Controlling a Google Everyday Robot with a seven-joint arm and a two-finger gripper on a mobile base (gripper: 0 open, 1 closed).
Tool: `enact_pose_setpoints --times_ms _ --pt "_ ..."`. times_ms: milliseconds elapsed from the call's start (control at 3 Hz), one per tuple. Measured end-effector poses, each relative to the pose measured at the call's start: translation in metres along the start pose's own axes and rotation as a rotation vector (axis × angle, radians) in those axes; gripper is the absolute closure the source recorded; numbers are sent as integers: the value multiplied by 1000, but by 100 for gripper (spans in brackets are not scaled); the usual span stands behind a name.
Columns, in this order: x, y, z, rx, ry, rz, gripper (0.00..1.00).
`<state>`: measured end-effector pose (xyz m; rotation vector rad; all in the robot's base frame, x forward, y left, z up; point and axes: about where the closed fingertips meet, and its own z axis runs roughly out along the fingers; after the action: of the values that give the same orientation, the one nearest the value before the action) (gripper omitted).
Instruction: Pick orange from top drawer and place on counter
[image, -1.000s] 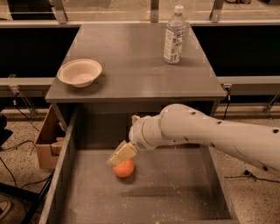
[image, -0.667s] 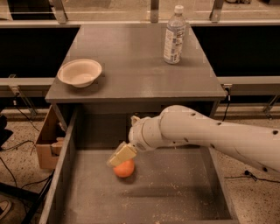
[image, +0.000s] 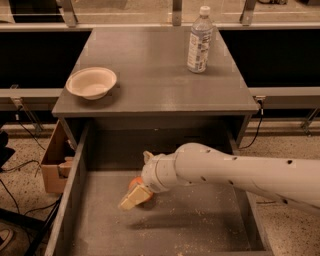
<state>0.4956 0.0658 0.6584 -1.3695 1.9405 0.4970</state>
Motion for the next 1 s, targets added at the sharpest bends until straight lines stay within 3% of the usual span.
enact_pose_setpoints --times_ms 333,667,1000 --pt "14 12 17 -20 18 -18 18" --pt "31 22 27 -36 46 -36 41" --pt "31 24 26 -41 53 -36 64"
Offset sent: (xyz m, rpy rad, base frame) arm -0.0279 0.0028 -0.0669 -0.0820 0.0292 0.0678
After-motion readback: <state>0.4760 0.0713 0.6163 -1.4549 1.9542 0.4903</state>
